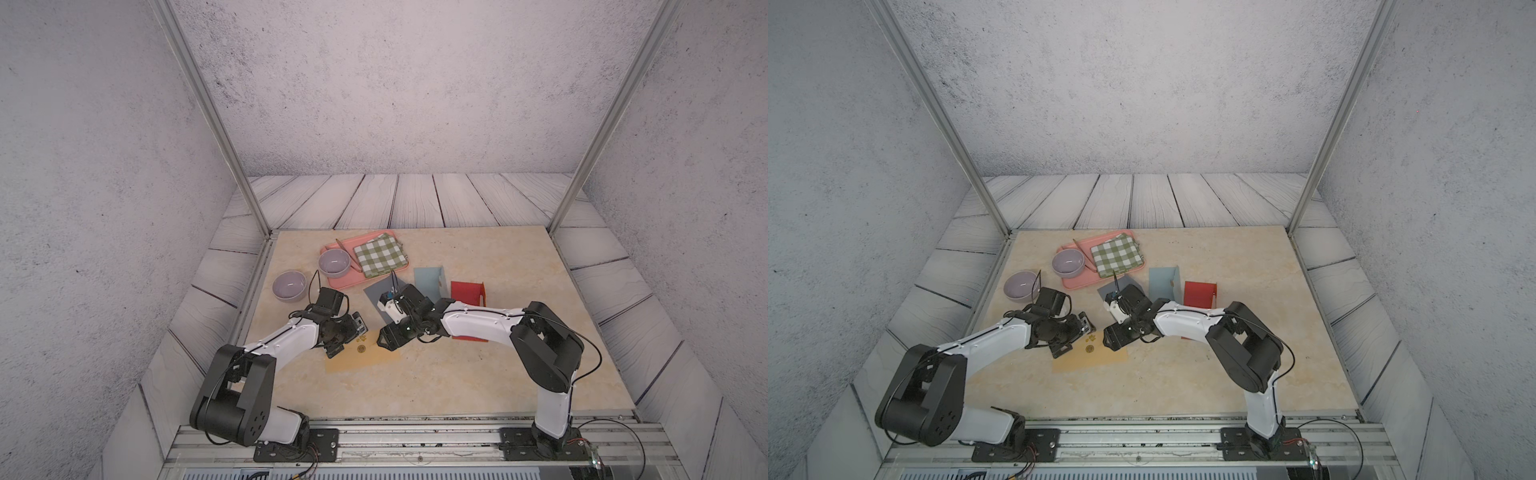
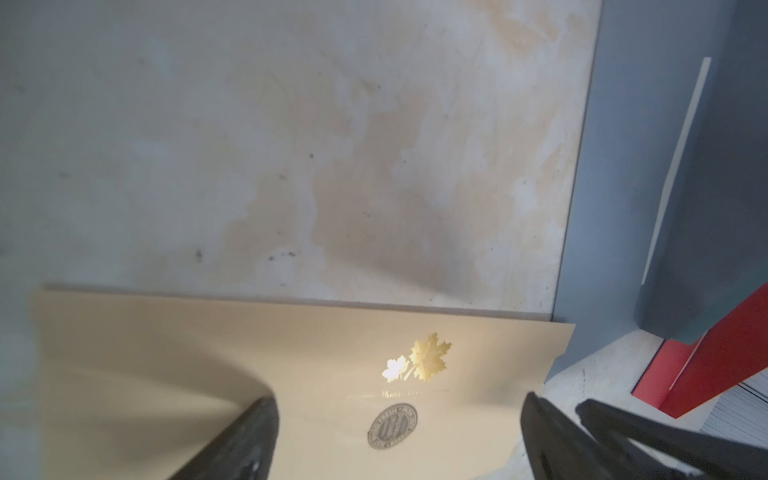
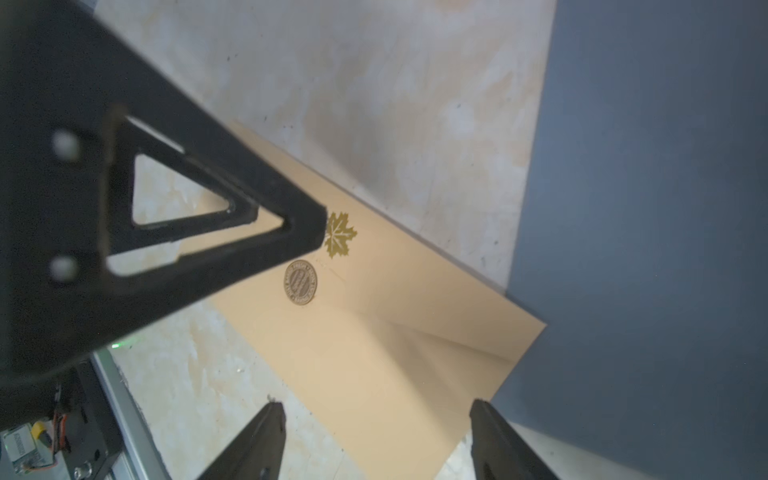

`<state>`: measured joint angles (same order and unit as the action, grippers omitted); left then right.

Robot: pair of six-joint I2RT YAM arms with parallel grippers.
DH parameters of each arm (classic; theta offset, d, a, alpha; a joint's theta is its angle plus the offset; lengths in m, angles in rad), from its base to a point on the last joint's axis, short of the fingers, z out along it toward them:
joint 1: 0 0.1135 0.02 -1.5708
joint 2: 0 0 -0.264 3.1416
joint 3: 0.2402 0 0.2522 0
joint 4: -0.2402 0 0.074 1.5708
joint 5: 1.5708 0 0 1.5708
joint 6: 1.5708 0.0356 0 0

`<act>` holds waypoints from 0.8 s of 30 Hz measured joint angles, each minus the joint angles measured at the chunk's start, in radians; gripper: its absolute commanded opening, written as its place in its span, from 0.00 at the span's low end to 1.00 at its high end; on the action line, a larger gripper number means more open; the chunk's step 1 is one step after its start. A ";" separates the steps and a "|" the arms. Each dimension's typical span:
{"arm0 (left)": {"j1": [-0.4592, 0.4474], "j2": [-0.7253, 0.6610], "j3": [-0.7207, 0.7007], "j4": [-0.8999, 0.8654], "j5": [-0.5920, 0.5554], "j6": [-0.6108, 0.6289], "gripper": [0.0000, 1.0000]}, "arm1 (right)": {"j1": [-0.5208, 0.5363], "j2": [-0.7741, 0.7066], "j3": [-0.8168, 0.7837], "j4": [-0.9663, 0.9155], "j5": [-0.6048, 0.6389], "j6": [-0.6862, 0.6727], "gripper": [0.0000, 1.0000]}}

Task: Open the envelope
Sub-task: Adjust the envelope at the center of the board.

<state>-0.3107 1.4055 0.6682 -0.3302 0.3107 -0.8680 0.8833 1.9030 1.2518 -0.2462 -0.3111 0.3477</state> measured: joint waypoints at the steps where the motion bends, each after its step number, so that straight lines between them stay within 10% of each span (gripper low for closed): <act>1: -0.001 -0.018 -0.009 -0.014 -0.003 0.001 0.97 | -0.006 0.003 0.017 -0.006 0.002 0.000 0.73; 16: -0.002 -0.324 -0.080 -0.222 -0.129 -0.066 0.98 | -0.013 0.311 0.411 -0.196 -0.046 -0.082 0.72; 24: -0.002 -0.426 -0.152 -0.266 -0.141 -0.125 0.98 | -0.004 0.247 0.296 -0.202 -0.113 -0.114 0.70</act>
<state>-0.3126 0.9794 0.5163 -0.5964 0.1699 -0.9932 0.8791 2.1498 1.5475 -0.4484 -0.4240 0.2340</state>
